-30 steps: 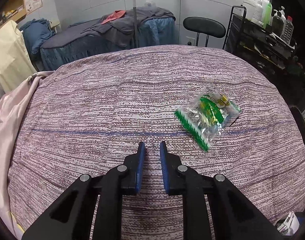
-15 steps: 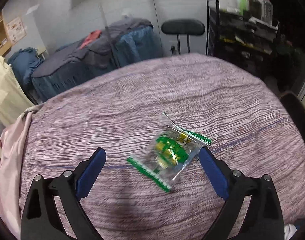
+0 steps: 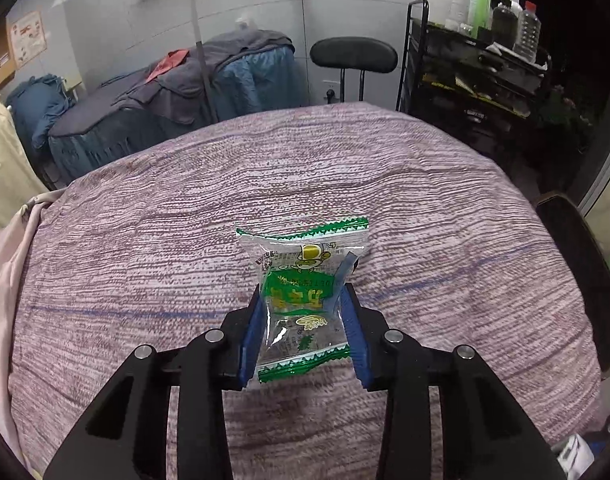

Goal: Collect trash
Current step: 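Carry the white wrapper into the bin and open the right tool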

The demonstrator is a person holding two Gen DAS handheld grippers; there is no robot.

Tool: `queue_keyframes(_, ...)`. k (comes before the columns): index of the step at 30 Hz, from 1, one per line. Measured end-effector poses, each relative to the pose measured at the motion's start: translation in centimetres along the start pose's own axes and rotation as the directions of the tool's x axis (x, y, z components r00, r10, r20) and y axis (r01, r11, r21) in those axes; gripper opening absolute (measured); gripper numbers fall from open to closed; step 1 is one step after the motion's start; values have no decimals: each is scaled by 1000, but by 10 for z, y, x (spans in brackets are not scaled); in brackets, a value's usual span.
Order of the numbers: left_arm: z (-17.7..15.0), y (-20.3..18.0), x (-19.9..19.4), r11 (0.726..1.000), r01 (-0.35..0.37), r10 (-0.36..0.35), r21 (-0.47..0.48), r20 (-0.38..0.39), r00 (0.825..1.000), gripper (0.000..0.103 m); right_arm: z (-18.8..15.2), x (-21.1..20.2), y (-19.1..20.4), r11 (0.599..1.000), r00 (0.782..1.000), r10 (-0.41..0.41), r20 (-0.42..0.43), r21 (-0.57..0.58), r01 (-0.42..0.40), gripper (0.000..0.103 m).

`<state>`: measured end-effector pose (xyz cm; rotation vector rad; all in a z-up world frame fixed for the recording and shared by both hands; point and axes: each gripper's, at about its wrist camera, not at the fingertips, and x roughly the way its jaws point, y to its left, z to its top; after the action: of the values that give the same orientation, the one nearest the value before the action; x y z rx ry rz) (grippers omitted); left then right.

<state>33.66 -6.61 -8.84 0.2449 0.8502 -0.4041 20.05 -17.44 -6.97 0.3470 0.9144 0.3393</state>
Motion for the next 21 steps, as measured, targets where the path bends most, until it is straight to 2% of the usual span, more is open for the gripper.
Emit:
queue_keyframes(4, -8, -1, -30, 999, 29, -27, -44, 46, 999, 37, -3, -11, -7, 1000, 1000, -1, 29, 7, 1, 28)
queue_keyframes(8, -22, -11, -63, 999, 17, -12, -50, 99, 995, 37, -9, -24, -14, 1000, 998, 10, 58, 16, -11, 28)
queue_keyframes(15, -53, -29, -100, 995, 59, -47, -86, 140, 989, 37, -26, -53, -31, 999, 994, 25, 105, 41, -30, 28)
queue_keyframes(19, -71, -49, -114, 997, 42, -32, -62, 156, 987, 37, -36, -70, -45, 998, 990, -8, 142, 55, 0, 28)
queue_keyframes(21, -78, -57, -120, 996, 63, -53, -62, 156, 986, 37, -41, -78, -54, 997, 987, -32, 160, 71, 21, 28)
